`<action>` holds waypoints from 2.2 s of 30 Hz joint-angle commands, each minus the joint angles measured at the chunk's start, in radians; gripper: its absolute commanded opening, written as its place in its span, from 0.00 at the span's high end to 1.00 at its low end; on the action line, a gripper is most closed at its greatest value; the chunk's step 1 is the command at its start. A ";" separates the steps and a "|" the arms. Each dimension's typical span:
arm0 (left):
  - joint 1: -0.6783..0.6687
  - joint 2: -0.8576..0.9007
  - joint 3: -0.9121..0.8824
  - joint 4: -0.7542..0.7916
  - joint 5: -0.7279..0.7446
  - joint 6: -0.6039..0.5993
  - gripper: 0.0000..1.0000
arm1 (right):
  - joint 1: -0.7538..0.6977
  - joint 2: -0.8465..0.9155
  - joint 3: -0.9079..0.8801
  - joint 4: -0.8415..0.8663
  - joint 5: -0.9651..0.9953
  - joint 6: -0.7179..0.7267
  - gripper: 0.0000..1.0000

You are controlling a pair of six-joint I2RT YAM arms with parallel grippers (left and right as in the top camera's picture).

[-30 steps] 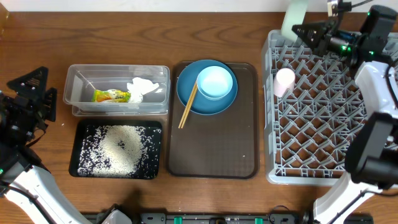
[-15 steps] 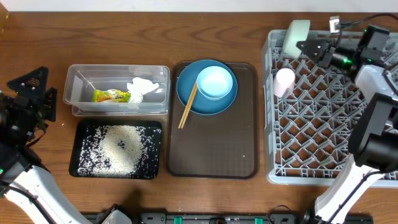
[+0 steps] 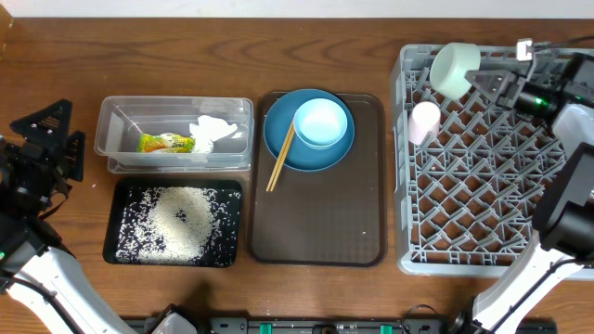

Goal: Sort waste into correct bins and load items into the dishwasher rack

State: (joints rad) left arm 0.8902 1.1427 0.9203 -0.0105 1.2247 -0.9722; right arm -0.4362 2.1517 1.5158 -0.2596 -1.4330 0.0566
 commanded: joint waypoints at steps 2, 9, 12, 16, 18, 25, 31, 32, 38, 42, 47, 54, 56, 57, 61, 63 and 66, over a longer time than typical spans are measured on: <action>0.005 0.000 0.013 0.004 0.013 -0.002 0.05 | -0.042 0.005 0.007 -0.018 -0.008 0.002 0.80; 0.004 0.000 0.013 0.004 0.013 -0.002 0.05 | -0.082 0.005 0.007 -0.051 -0.007 0.003 0.46; 0.004 0.000 0.013 0.004 0.013 -0.002 0.05 | -0.099 0.005 0.007 -0.050 0.004 0.029 0.45; 0.004 0.000 0.013 0.004 0.013 -0.002 0.05 | -0.122 0.004 0.007 -0.046 0.047 0.087 0.44; 0.004 0.000 0.013 0.004 0.013 -0.002 0.05 | -0.132 0.000 0.008 -0.044 0.077 0.126 0.45; 0.004 0.000 0.013 0.004 0.013 -0.002 0.05 | -0.118 -0.061 0.008 -0.100 0.215 0.129 0.50; 0.004 0.000 0.013 0.004 0.013 -0.002 0.05 | -0.020 -0.209 0.008 -0.247 0.542 -0.006 0.50; 0.004 0.000 0.013 0.004 0.013 -0.002 0.05 | 0.008 -0.238 0.008 -0.271 0.609 -0.035 0.50; 0.004 0.000 0.013 0.004 0.013 -0.002 0.05 | 0.188 -0.347 0.007 -0.357 0.939 -0.136 0.48; 0.004 0.000 0.013 0.004 0.013 -0.002 0.05 | 0.287 -0.342 0.007 -0.401 1.186 -0.145 0.53; 0.005 0.000 0.013 0.004 0.013 -0.002 0.05 | 0.346 -0.303 0.006 -0.427 1.312 -0.145 0.75; 0.004 0.000 0.013 0.004 0.014 -0.002 0.05 | 0.343 -0.249 0.006 -0.422 1.321 -0.144 0.91; 0.004 0.000 0.013 0.004 0.013 -0.002 0.05 | 0.340 -0.230 0.006 -0.403 1.337 -0.144 0.92; 0.004 0.000 0.013 0.004 0.013 -0.002 0.05 | 0.337 -0.221 0.006 -0.389 1.345 -0.144 0.92; 0.004 0.000 0.013 0.004 0.013 -0.002 0.05 | 0.326 -0.187 0.006 -0.320 1.412 -0.140 0.92; 0.004 0.000 0.013 0.004 0.013 -0.002 0.05 | 0.319 -0.181 0.006 -0.287 1.453 -0.140 0.92; 0.004 0.000 0.013 0.004 0.013 -0.002 0.05 | 0.314 -0.181 0.006 -0.241 1.534 -0.134 0.91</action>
State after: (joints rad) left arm 0.8902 1.1427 0.9203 -0.0101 1.2247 -0.9722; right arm -0.1020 1.9530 1.5211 -0.5278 -0.0257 -0.0811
